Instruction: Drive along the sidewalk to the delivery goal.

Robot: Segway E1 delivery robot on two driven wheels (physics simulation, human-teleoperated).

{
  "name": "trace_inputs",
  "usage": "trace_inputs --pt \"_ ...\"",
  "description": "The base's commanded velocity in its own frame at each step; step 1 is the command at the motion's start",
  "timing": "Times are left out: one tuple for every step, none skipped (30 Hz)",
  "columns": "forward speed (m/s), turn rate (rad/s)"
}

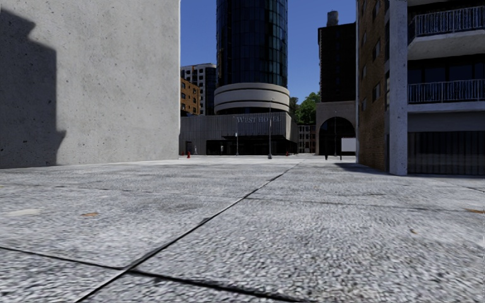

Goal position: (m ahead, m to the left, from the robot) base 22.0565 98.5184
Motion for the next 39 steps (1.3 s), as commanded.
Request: trace_inputs --pt "2.0 0.0" --pt "2.0 0.0" --pt "2.0 0.0" --pt "2.0 0.0" --pt "2.0 0.0" --pt "2.0 0.0" --pt "2.0 0.0" --pt "2.0 0.0" --pt "2.0 0.0" --pt "2.0 0.0" --pt "2.0 0.0" --pt "2.0 0.0" --pt "2.0 0.0" --pt "2.0 0.0" --pt "2.0 0.0" --pt "2.0 0.0" --pt "2.0 0.0" --pt "2.0 0.0" --pt "2.0 0.0" --pt "2.0 0.07" --pt "2.0 0.14" --pt "2.0 0.14" --pt "2.0 0.24" --pt "2.0 0.35" --pt "2.0 0.38" --pt "2.0 0.38" --pt "2.0 0.39" --pt "2.0 0.39" --pt "2.0 0.39" --pt "2.0 0.39" --pt "2.0 0.39" --pt "2.0 0.39" --pt "2.0 0.39" --pt "2.0 0.39" --pt "2.0 0.39" --pt "2.0 0.39" --pt "2.0 0.39" --pt "2.0 0.39" --pt "2.0 0.27"
